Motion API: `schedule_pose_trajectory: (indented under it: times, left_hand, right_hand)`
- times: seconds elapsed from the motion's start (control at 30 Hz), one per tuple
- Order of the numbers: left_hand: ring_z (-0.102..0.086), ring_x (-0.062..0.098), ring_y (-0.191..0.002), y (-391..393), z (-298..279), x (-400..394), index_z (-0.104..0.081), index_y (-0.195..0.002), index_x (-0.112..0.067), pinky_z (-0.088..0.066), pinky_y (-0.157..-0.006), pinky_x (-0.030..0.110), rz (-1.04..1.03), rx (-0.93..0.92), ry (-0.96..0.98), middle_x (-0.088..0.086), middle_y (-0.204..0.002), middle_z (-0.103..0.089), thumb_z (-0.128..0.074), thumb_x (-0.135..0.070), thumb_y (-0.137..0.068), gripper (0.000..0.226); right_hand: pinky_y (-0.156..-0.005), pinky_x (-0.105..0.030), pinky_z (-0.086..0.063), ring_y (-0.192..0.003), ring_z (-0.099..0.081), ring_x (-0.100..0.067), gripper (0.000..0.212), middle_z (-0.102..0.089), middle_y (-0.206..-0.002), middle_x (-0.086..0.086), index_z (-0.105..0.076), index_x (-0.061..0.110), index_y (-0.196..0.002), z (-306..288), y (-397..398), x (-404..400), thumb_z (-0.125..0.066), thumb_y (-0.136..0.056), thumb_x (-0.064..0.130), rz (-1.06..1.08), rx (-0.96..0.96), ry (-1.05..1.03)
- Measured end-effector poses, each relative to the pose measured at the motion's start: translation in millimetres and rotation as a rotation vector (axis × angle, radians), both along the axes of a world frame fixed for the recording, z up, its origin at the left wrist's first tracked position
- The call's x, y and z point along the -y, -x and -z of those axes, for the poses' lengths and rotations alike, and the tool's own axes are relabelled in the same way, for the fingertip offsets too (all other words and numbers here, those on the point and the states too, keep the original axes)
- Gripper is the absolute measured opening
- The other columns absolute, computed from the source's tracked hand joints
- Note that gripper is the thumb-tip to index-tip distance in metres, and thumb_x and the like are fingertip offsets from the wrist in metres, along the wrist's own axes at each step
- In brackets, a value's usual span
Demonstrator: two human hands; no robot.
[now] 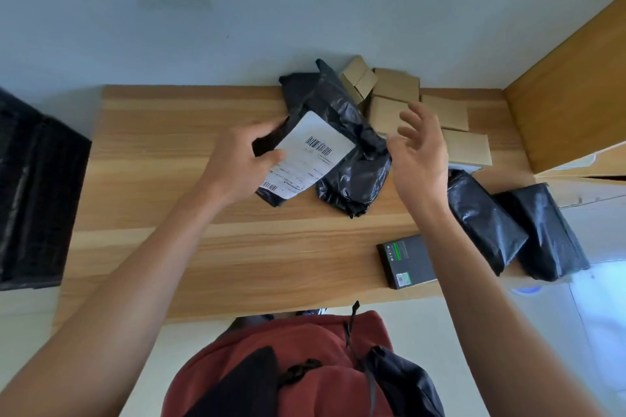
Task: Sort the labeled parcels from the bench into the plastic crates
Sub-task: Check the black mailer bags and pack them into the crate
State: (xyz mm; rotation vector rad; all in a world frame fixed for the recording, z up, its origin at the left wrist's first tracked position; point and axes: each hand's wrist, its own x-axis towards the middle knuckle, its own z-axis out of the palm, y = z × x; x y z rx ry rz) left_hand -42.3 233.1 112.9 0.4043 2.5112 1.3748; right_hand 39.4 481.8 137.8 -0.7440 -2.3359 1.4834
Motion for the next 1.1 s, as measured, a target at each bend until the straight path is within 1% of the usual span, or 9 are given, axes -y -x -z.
schedule_pose_trajectory:
  times: [0.1, 0.23, 0.4, 0.57, 0.67, 0.73, 0.8, 0.97, 1.1]
  left_hand:
    - [-0.060, 0.021, -0.118, 19, -9, 3, -0.062, -0.143, -0.035, -0.045, -0.099, 0.036, 0.140, -0.135, 0.250, -0.003, -0.124, -0.064, -0.071, -0.014, -0.094, 0.053]
    - [-0.051, 0.021, -0.134, 36, -33, -2, -0.061, -0.142, -0.037, -0.011, -0.125, 0.055, 0.308, -0.391, 0.492, -0.004, -0.142, -0.060, -0.071, -0.019, -0.096, 0.050]
    - [-0.047, 0.017, -0.131, 47, -54, 2, -0.064, -0.138, -0.040, -0.001, -0.125, 0.056, 0.449, -0.477, 0.572, -0.008, -0.138, -0.059, -0.067, -0.019, -0.099, 0.045]
    - [-0.048, 0.017, -0.128, 50, -53, 16, -0.067, -0.135, -0.038, 0.003, -0.125, 0.056, 0.508, -0.512, 0.547, -0.009, -0.136, -0.061, -0.068, -0.019, -0.098, 0.042]
    - [-0.051, 0.021, -0.133, 51, -47, 27, -0.069, -0.133, -0.031, -0.002, -0.124, 0.063, 0.481, -0.604, 0.463, -0.003, -0.138, -0.064, -0.073, -0.022, -0.094, 0.040]
    - [-0.047, 0.026, -0.142, 52, -42, 33, -0.066, -0.137, -0.025, -0.007, -0.123, 0.067, 0.398, -0.713, 0.413, 0.004, -0.147, -0.059, -0.075, -0.026, -0.089, 0.049]
    - [-0.037, 0.032, -0.149, 53, -37, 42, -0.058, -0.145, -0.021, -0.013, -0.122, 0.066, 0.224, -0.764, 0.330, 0.009, -0.157, -0.049, -0.071, -0.031, -0.088, 0.060]
    - [-0.030, 0.018, -0.153, 32, -18, 66, -0.047, -0.154, -0.019, -0.026, -0.127, 0.046, -0.197, -0.443, -0.083, 0.001, -0.163, -0.040, -0.069, -0.026, -0.096, 0.063]
    - [-0.041, 0.002, -0.144, 17, -9, 69, -0.039, -0.158, -0.029, -0.035, -0.120, 0.034, -0.238, -0.092, -0.244, -0.013, -0.160, -0.042, -0.072, -0.034, -0.095, 0.071]
  right_hand:
    - [-0.113, -0.026, -0.044, -0.143, -0.044, -0.014, 0.060, -0.048, -0.156, 0.004, -0.043, 0.030, -0.155, -6, 4, 12, -0.065, -0.099, 0.030, -0.175, 0.030, -0.272]
    - [-0.124, -0.054, -0.030, -0.155, -0.026, -0.022, 0.082, -0.029, -0.169, 0.000, -0.031, 0.027, -0.162, 0, 11, 37, -0.072, -0.093, 0.045, -0.397, 0.133, -0.431]
    - [-0.113, -0.042, -0.046, -0.145, -0.044, -0.021, 0.099, -0.044, -0.160, 0.000, -0.015, 0.036, -0.165, 6, 15, 54, -0.080, -0.089, 0.038, -0.389, 0.135, -0.324]
    - [-0.098, -0.039, -0.059, -0.127, -0.060, -0.017, 0.074, -0.062, -0.137, -0.001, -0.043, 0.030, -0.154, 12, 19, 63, -0.080, -0.090, 0.027, -0.380, 0.143, -0.290]
    - [-0.082, -0.022, -0.062, -0.113, -0.065, -0.011, 0.055, -0.066, -0.124, 0.001, -0.058, 0.025, -0.141, 16, 20, 70, -0.080, -0.090, 0.021, -0.352, 0.114, -0.196]
    - [-0.074, -0.015, -0.058, -0.106, -0.066, -0.004, 0.052, -0.067, -0.119, 0.006, -0.060, 0.024, -0.138, 18, 19, 79, -0.080, -0.090, 0.021, -0.283, 0.102, -0.094]
    - [-0.073, -0.019, -0.060, -0.100, -0.068, -0.002, 0.051, -0.068, -0.114, 0.013, -0.059, 0.025, -0.138, 20, 19, 89, -0.080, -0.091, 0.022, -0.186, 0.087, 0.023]
    - [-0.090, -0.047, -0.062, -0.109, -0.074, -0.020, 0.046, -0.076, -0.116, -0.001, -0.063, 0.020, -0.132, 25, 21, 110, -0.081, -0.089, 0.024, 0.000, -0.009, 0.396]
    - [-0.086, -0.043, -0.064, -0.109, -0.074, -0.023, 0.035, -0.076, -0.116, -0.008, -0.064, 0.012, -0.128, 19, 23, 134, -0.075, -0.095, 0.012, 0.048, -0.070, 0.634]
